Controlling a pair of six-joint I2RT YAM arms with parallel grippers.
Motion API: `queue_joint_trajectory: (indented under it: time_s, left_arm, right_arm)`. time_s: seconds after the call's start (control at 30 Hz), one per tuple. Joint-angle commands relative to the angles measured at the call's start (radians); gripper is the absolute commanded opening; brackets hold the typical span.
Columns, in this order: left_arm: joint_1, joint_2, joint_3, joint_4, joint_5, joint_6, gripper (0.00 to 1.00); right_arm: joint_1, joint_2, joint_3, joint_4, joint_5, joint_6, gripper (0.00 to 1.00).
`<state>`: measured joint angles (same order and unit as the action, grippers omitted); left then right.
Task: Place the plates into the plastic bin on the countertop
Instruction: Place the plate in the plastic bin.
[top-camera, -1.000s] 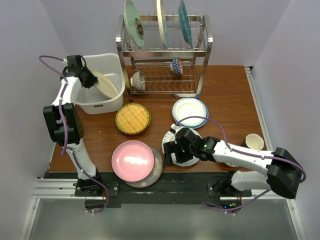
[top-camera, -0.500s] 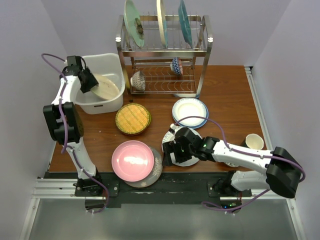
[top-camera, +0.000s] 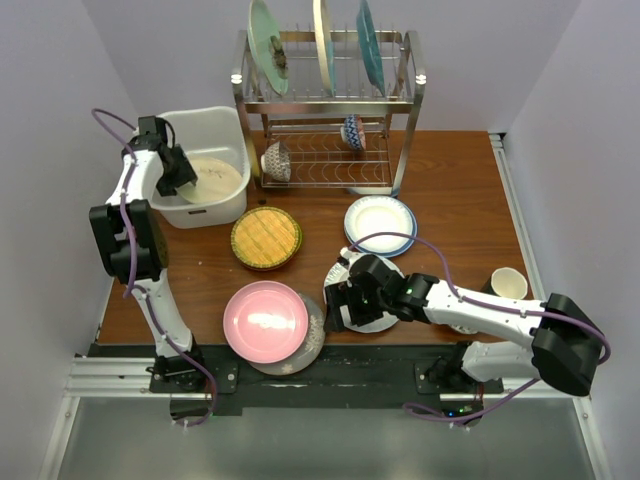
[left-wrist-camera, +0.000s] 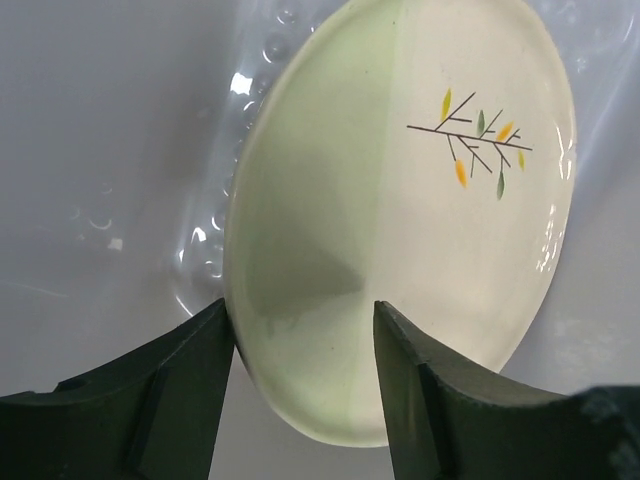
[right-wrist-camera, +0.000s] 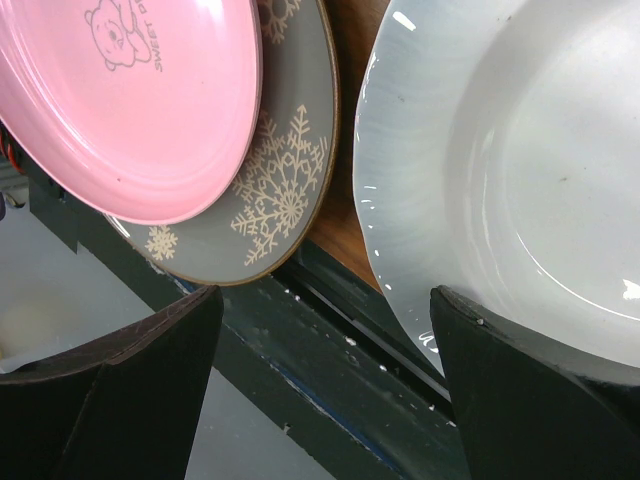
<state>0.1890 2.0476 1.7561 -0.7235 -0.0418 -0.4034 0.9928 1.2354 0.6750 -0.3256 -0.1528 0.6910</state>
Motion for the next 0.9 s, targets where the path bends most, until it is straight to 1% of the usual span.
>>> queue_joint_trajectory:
  time_s: [0.0,0.1,0.2,0.33,0.47,0.63,0.7,0.8,0.87]
  left_arm:
    - [0.004,-0.052,0.062,0.016,0.003,0.037,0.62]
    - [0.003,-0.076,0.071,0.018,0.008,0.04,0.63]
    - [0.003,-0.095,0.083,0.015,0.016,0.038,0.68]
    - [0.003,-0.106,0.114,-0.002,0.028,0.035,0.69]
    - [0.003,-0.136,0.112,-0.01,0.037,0.026,0.69]
    - [0.003,-0.21,0.076,0.01,0.129,0.003,0.7]
    - [0.003,-0.259,0.06,0.022,0.167,0.005,0.76]
    - [0.001,-0.332,0.019,0.032,0.21,0.009,0.81]
    - [0.003,-0.392,-0.035,0.042,0.243,0.011,0.84]
  right_arm:
    - [0.004,-0.001,-0.002,-0.007,-0.028,0.004,0.88]
    - [0.003,-0.005,0.0,-0.012,-0.027,0.004,0.88]
    - [0.001,-0.004,0.005,-0.02,-0.024,0.002,0.88]
    - [0.003,-0.007,0.006,-0.015,-0.03,0.007,0.88]
    - [0.003,-0.017,0.008,-0.021,-0.028,0.007,0.88]
    - [0.004,-0.037,0.011,-0.027,-0.027,0.01,0.88]
    - [0.003,-0.042,0.014,-0.033,-0.024,0.011,0.88]
    - [0.003,-0.056,0.017,-0.05,-0.018,0.012,0.88]
    - [0.003,-0.068,0.015,-0.052,-0.017,0.013,0.88]
